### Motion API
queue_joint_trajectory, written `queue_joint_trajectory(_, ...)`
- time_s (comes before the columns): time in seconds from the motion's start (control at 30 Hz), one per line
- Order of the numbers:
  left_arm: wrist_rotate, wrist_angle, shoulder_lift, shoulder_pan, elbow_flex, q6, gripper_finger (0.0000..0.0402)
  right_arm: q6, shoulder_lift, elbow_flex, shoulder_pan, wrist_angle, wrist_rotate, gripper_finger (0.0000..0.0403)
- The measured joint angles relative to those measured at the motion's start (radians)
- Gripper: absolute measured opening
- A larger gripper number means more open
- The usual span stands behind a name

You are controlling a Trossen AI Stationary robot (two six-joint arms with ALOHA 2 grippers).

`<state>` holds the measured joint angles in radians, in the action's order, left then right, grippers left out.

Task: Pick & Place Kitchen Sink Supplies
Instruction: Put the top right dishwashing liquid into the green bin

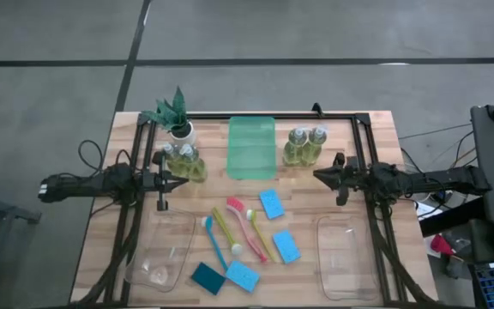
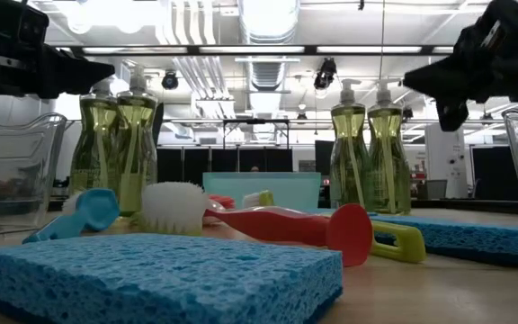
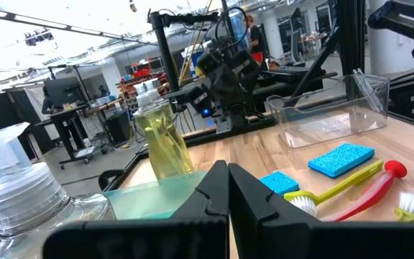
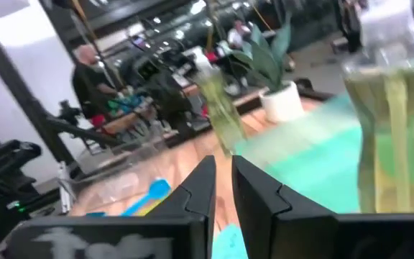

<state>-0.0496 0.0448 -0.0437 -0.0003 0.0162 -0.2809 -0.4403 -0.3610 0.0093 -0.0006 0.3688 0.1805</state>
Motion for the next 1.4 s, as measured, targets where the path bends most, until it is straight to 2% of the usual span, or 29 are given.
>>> queue_joint_trajectory(0.1,0.003,0.0,0.0,0.0,0.0,0.0,0.0,-0.052,-0.044,0.004,0.0,-0.033,0.004,0.0082)
queue_joint_trajectory(0.23,0.003,0.0,0.0,0.0,0.0,0.0,0.0,-0.119,-0.085,0.065,0.0,-0.278,0.06,0.0127)
queue_joint_trajectory(0.4,0.002,0.0,0.0,0.0,0.0,0.0,0.0,-0.143,-0.122,0.215,0.0,-0.665,0.26,0.0185)
queue_joint_trajectory(0.53,0.002,0.0,0.0,0.0,0.0,0.0,0.0,-0.146,-0.154,0.313,0.0,-0.817,0.436,0.0231)
queue_joint_trajectory(0.7,0.002,0.0,0.0,0.0,0.0,0.0,0.0,-0.107,-0.191,0.371,0.0,-0.821,0.551,0.0283)
queue_joint_trajectory(0.97,-0.001,0.0,0.0,0.0,0.0,0.0,0.0,0.004,-0.232,0.368,-0.005,-0.685,0.617,0.034)
queue_joint_trajectory(1.13,-0.001,0.0,0.0,0.0,0.0,0.0,0.0,0.062,-0.256,0.329,-0.031,-0.547,0.627,0.0358)
queue_joint_trajectory(1.4,-0.001,0.0,0.001,0.0,0.0,0.0,0.0,0.117,-0.325,0.315,-0.101,-0.438,0.627,0.0359)
